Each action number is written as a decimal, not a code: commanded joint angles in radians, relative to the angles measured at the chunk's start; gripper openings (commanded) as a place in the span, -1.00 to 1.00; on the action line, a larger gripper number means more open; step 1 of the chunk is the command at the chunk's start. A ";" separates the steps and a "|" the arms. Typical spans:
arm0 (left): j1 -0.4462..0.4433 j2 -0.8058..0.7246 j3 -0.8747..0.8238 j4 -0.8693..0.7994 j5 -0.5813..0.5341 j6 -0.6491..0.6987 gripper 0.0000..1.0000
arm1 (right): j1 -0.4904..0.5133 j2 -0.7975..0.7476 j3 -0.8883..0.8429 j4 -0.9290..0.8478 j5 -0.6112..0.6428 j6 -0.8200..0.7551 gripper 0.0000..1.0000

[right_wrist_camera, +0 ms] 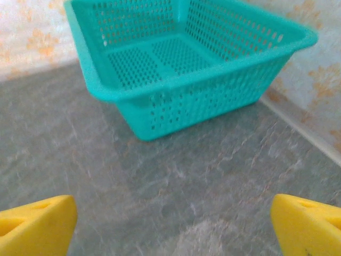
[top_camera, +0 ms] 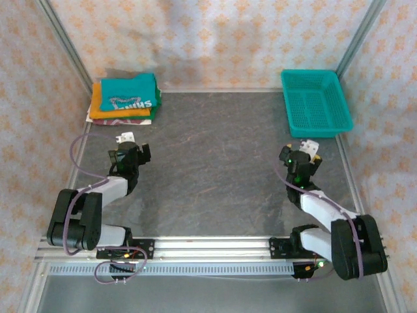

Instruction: Fold and stack the t-shirts

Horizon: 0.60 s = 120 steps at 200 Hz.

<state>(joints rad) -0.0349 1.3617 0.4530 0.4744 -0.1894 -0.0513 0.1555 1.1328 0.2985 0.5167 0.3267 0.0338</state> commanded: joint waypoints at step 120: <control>0.011 0.132 -0.025 0.260 0.166 0.063 1.00 | -0.049 0.454 -0.109 0.808 -0.213 -0.149 0.94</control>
<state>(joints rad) -0.0261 1.4788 0.3328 0.8043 -0.0181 0.0021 0.1188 1.5875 0.1612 1.2140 0.1123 -0.1204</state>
